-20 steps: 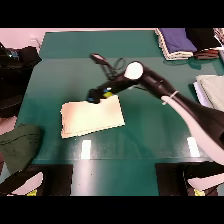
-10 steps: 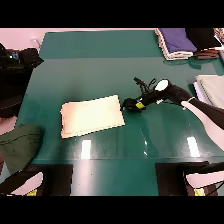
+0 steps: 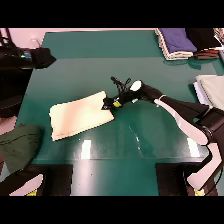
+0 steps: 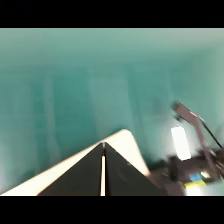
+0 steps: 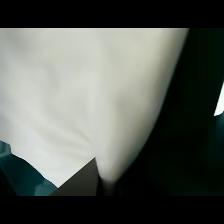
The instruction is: Fold the shirts.
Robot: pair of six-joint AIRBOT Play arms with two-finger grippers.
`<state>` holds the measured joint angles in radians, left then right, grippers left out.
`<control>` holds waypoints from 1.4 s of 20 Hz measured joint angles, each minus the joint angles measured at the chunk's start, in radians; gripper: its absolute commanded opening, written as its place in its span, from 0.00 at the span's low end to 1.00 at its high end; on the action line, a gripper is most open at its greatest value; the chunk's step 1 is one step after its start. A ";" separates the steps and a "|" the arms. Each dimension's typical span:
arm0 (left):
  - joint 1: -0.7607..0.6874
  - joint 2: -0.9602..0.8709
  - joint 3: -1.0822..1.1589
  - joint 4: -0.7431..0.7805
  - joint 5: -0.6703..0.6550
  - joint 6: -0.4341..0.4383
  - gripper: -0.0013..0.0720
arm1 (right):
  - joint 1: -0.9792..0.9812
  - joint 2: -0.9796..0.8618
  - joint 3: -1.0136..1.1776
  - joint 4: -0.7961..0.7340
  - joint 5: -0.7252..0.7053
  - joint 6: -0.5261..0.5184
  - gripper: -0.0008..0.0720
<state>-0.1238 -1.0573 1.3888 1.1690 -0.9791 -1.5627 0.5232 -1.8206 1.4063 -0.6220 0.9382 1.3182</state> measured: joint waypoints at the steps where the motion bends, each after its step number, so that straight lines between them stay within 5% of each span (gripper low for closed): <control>1: -0.029 0.000 0.000 0.000 0.013 0.000 0.05 | -0.014 0.005 0.032 -0.035 0.011 0.002 0.04; 9: -0.232 0.000 0.000 0.001 0.072 -0.012 0.05 | -0.437 0.183 0.201 -0.353 0.153 0.031 0.04; 18: -0.330 0.000 0.000 -0.003 0.135 -0.068 0.05 | -1.049 0.269 0.336 -0.416 0.160 0.054 0.04; 28: -0.336 0.000 0.000 -0.007 0.129 -0.089 0.05 | -1.219 0.297 0.357 -0.398 0.037 0.068 0.04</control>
<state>-0.4599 -1.0576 1.3888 1.1622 -0.8497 -1.6516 -0.6956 -1.5238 1.7638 -1.0203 0.9749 1.3857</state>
